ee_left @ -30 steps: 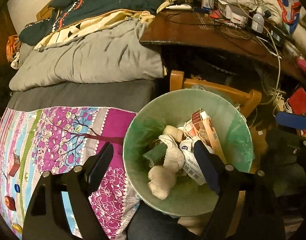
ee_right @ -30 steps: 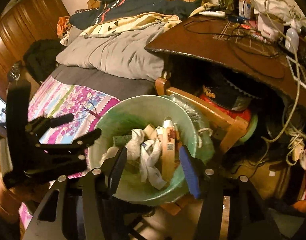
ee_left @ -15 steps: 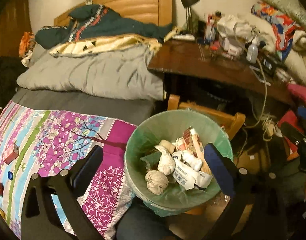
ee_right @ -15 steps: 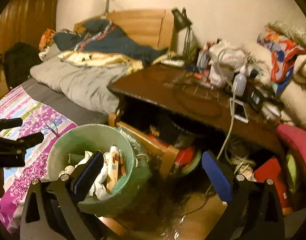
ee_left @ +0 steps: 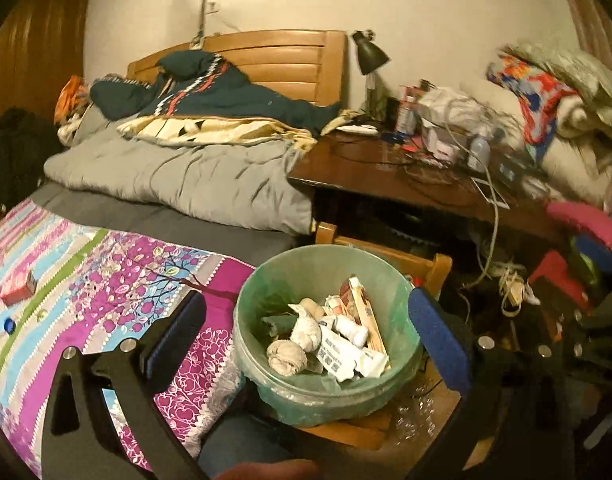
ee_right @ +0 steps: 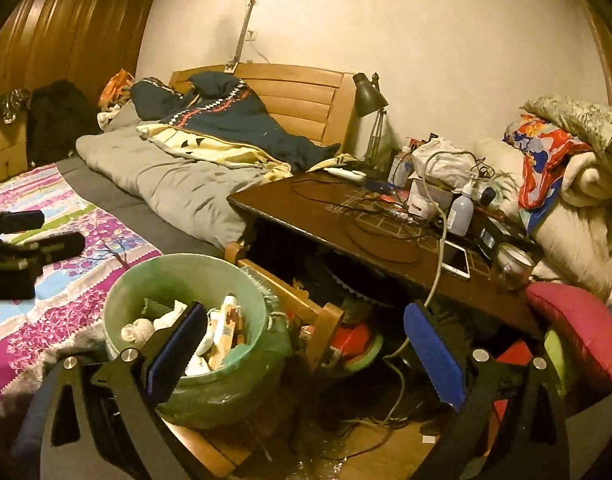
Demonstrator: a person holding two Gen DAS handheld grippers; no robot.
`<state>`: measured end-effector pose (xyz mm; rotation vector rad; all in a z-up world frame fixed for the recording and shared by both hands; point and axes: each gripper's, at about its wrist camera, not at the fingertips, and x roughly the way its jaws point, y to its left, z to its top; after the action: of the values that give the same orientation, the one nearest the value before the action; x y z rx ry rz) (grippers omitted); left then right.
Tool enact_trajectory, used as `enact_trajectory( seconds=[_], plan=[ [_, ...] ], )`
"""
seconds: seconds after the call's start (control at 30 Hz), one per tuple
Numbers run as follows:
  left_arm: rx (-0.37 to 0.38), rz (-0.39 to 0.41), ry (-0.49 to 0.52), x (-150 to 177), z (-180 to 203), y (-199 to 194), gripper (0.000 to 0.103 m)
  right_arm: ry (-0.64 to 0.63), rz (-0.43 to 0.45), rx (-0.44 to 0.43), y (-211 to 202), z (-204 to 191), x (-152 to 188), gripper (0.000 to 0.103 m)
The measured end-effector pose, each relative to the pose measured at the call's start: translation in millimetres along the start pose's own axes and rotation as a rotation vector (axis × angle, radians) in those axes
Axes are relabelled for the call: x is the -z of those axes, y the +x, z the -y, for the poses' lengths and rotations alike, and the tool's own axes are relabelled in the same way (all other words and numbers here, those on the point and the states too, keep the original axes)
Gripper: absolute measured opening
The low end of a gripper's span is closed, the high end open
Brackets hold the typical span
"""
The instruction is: Collect trash
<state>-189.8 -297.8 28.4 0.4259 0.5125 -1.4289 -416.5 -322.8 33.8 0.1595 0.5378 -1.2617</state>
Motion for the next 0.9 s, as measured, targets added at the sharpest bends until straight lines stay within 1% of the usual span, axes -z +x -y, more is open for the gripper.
enact_trajectory(
  seconds=[0.1, 0.17, 0.23, 0.43, 0.6, 0.7, 0.77, 0.8, 0.9],
  plan=[
    [-0.017, 0.032, 0.045, 6, 11, -6, 0.098, 0.032, 0.018, -0.019, -8, 4, 4, 0.098],
    [-0.027, 0.037, 0.060, 8, 16, -6, 0.098, 0.054, 0.025, -0.031, -10, 8, 5, 0.098],
    [-0.029, 0.038, 0.059, 10, 17, -7, 0.098, 0.077, 0.023, -0.051, -12, 13, 7, 0.098],
    [-0.030, 0.037, 0.034, 12, 16, -8, 0.098, 0.091, 0.047, -0.057, -18, 15, 14, 0.098],
    [-0.024, 0.037, 0.041, 12, 17, -9, 0.098, 0.071, 0.089, -0.065, -23, 10, 14, 0.098],
    [-0.008, 0.036, 0.047, 12, 20, -10, 0.098, 0.064, 0.098, -0.070, -25, 9, 13, 0.098],
    [-0.016, 0.052, 0.043, 13, 21, -12, 0.098, 0.066, 0.096, -0.070, -25, 9, 14, 0.098],
    [-0.008, 0.064, 0.046, 14, 22, -14, 0.098, 0.075, 0.093, -0.073, -24, 12, 14, 0.098],
    [-0.002, 0.092, 0.075, 16, 26, -20, 0.098, 0.090, 0.092, -0.074, -24, 15, 15, 0.098]
  ],
)
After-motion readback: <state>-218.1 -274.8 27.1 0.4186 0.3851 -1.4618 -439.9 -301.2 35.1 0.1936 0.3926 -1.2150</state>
